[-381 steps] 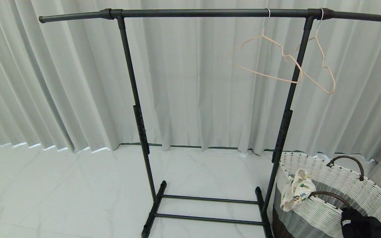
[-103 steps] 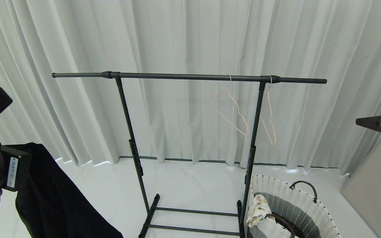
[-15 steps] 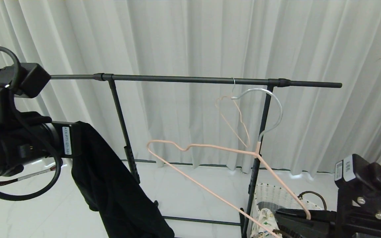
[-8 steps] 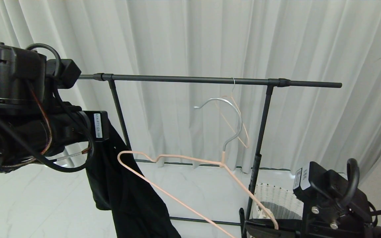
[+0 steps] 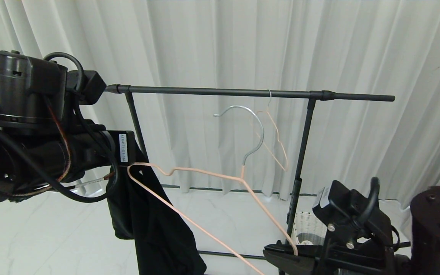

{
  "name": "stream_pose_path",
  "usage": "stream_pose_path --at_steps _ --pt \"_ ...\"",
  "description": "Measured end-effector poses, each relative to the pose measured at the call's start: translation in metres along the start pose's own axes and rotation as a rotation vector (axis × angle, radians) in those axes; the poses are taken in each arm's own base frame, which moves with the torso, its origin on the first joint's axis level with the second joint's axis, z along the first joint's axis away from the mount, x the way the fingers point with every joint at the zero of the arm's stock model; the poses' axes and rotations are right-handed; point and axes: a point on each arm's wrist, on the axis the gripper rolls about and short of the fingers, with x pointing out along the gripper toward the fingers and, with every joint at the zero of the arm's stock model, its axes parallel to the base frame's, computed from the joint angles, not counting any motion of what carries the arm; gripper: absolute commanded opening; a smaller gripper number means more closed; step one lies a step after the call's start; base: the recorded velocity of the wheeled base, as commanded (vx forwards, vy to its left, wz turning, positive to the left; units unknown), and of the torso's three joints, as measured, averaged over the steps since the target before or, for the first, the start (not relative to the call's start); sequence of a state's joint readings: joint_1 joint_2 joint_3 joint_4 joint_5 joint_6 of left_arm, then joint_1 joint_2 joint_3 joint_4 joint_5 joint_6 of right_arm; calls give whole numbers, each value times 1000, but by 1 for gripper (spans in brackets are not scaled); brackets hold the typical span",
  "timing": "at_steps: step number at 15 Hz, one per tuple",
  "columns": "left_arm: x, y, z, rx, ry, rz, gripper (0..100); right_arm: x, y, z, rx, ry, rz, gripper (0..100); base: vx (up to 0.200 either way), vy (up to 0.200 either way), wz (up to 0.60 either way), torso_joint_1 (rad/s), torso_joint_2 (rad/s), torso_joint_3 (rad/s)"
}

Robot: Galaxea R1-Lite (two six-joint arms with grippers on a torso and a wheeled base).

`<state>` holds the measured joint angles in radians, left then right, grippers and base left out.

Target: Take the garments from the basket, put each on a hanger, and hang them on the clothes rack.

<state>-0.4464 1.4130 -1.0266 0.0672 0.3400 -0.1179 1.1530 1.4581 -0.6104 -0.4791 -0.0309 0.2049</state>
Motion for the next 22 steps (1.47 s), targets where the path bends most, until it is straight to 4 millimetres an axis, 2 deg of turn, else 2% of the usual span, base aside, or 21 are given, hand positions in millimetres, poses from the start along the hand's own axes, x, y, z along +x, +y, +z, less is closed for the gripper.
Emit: stream_pose_path --at_steps 5,11,17,22 --pt "-3 1 0 -4 -5 -1 0 14 -2 1 40 6 -29 0 0 0 0 0 0 0" --pt "-12 -6 1 8 -24 -44 0 23 1 13 60 -29 -49 0 0 0 0 0 0 0" --pt "-31 -23 0 51 -42 -243 0 32 5 16 53 -24 -25 0 0 0 0 0 0 0" --pt "-46 -36 2 72 -63 -385 0 50 9 25 55 -39 -19 0 0 0 0 0 0 0"
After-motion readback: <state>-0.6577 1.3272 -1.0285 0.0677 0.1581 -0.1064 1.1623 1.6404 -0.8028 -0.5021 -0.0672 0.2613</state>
